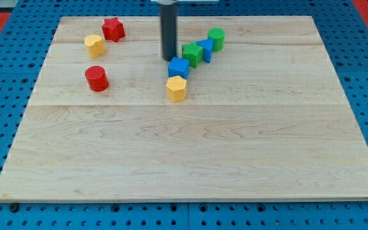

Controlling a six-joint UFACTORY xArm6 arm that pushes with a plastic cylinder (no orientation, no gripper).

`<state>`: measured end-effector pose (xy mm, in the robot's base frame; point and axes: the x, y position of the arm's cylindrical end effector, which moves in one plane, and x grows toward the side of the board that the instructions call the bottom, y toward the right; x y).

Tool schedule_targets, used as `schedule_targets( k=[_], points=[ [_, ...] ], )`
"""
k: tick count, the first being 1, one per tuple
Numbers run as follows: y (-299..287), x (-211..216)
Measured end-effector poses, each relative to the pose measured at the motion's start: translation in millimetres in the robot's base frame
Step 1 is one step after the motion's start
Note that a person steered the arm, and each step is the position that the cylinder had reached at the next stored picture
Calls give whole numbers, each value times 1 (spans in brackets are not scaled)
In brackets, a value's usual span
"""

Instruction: Place the yellow hexagon to the left of the red circle

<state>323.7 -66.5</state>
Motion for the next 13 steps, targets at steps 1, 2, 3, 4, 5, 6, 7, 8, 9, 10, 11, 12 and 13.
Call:
schedule_targets(
  k=[1, 2, 3, 4, 5, 6, 7, 8, 9, 10, 11, 12, 13],
  points=[
    [-35, 12],
    [26, 34],
    [28, 52],
    [50, 95],
    [31, 89],
    [39, 50],
    [52, 22],
    [39, 24],
    [35, 58],
    [89, 52],
    [144, 98],
    [99, 114],
    [-17, 119]
  ],
)
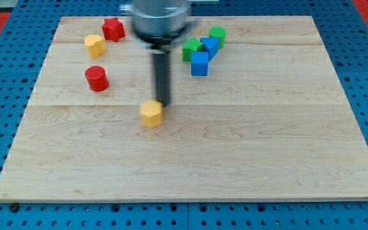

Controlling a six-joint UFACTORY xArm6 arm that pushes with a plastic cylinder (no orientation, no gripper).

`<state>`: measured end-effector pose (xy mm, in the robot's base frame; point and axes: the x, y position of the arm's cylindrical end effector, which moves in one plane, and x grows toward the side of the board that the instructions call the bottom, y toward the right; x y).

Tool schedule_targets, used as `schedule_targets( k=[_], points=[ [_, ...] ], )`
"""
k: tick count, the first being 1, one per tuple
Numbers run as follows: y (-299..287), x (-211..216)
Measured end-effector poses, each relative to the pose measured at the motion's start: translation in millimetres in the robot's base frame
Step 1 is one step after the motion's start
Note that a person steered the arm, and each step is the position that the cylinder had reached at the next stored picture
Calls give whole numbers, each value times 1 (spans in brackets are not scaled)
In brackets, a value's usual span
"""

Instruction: Place the yellow hexagon to the left of the red circle

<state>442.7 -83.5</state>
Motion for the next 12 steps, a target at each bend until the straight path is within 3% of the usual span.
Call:
schedule_targets(
  k=[1, 2, 3, 4, 5, 6, 7, 8, 9, 10, 11, 12],
  points=[
    [52, -14],
    [77, 55],
    [-2, 69],
    [-93, 23],
    [-79, -1],
    [-37, 30],
    [-5, 29],
    [6, -13],
    [-47, 4],
    [-10, 7],
    [1, 61],
    [-29, 47]
  ],
)
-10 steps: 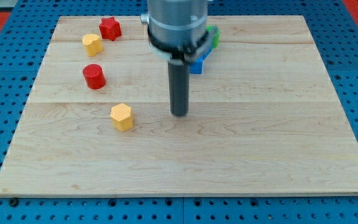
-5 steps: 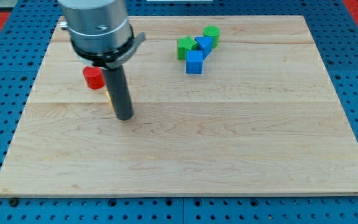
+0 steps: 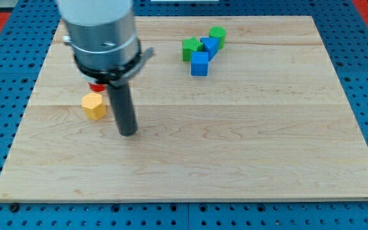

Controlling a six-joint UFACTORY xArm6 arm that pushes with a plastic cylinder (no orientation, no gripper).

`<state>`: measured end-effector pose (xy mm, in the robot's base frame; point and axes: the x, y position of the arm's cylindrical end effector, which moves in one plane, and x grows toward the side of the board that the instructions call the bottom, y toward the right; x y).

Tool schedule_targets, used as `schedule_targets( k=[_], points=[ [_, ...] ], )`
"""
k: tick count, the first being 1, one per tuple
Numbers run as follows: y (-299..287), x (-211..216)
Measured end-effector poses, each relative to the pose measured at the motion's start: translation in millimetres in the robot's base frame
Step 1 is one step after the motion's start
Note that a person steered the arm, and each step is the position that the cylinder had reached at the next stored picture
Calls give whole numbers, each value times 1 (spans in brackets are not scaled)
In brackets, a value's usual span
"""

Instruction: Place the yellow hexagon to the left of the red circle

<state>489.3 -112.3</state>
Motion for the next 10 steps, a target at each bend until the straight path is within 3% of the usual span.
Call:
schedule_targets(
  k=[1, 2, 5, 8, 10],
  points=[
    [-28, -41],
    [-4, -31],
    [-61, -9],
    [-76, -78],
    [-49, -85]
  ],
)
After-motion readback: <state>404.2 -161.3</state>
